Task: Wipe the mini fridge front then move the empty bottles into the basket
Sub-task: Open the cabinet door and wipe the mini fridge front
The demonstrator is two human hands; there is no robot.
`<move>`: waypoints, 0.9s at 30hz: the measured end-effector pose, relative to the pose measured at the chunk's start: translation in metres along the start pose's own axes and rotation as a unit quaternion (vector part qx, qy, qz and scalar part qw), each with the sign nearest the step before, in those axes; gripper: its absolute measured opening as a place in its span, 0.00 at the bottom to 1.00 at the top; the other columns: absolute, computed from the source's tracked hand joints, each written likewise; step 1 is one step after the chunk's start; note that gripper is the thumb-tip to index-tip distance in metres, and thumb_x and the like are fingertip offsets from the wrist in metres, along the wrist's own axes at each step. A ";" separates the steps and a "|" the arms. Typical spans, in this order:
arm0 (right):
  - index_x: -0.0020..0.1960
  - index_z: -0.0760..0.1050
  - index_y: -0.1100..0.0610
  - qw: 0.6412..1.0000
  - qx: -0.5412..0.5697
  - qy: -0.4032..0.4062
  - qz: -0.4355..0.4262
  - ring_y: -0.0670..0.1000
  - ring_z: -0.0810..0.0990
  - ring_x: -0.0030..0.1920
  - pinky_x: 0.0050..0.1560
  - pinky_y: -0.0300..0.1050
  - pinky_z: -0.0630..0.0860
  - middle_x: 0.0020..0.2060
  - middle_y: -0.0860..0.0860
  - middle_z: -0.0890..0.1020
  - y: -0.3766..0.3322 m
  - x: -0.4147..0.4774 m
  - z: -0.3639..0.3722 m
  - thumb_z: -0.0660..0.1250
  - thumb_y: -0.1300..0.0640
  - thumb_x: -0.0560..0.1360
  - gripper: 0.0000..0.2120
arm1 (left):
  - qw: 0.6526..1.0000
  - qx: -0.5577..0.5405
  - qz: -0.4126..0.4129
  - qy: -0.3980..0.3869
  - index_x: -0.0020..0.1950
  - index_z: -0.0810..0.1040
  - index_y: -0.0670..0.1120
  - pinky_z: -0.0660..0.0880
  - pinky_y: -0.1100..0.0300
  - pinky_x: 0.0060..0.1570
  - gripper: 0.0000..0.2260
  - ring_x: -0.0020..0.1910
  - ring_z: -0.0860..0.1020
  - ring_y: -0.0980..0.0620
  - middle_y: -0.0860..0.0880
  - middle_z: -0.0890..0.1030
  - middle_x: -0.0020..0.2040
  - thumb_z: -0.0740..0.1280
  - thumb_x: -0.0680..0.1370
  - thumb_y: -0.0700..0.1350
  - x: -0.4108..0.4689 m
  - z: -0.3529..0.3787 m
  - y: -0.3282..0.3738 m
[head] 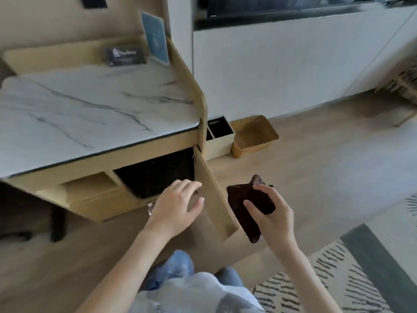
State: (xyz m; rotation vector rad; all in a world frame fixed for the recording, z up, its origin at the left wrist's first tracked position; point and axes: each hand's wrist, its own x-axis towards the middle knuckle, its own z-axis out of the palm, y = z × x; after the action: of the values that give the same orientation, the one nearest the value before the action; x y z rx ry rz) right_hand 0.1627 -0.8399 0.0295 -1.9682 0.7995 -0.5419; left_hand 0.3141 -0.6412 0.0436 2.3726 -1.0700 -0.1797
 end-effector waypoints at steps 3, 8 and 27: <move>0.55 0.76 0.35 0.996 0.010 -0.082 -0.037 0.40 0.80 0.51 0.52 0.51 0.82 0.49 0.37 0.81 -0.014 0.021 0.032 0.78 0.52 0.71 0.19 | 0.996 0.015 -0.081 0.033 0.65 0.78 0.45 0.73 0.60 0.53 0.21 0.56 0.77 0.52 0.52 0.81 0.56 0.58 0.79 0.56 -0.025 -0.015 -0.023; 0.56 0.77 0.36 0.978 0.047 -0.190 -0.069 0.41 0.80 0.52 0.50 0.54 0.83 0.49 0.34 0.81 -0.040 0.038 0.086 0.77 0.53 0.72 0.18 | 0.980 0.032 -0.176 0.086 0.64 0.77 0.45 0.70 0.63 0.48 0.15 0.54 0.78 0.52 0.53 0.82 0.54 0.67 0.79 0.49 -0.062 -0.033 -0.057; 0.57 0.78 0.41 0.982 0.033 -0.184 -0.038 0.41 0.80 0.51 0.47 0.41 0.82 0.50 0.37 0.80 -0.089 0.062 0.291 0.77 0.55 0.72 0.17 | 0.989 0.045 -0.142 0.001 0.64 0.77 0.43 0.77 0.52 0.53 0.15 0.56 0.78 0.47 0.48 0.82 0.57 0.65 0.80 0.48 -0.033 -0.074 -0.258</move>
State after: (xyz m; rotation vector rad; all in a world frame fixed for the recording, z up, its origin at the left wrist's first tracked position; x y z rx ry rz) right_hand 0.4228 -0.6807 -0.0311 -1.9648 0.4698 -0.2331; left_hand 0.4856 -0.4451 -0.0287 2.5980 -0.7481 -0.2338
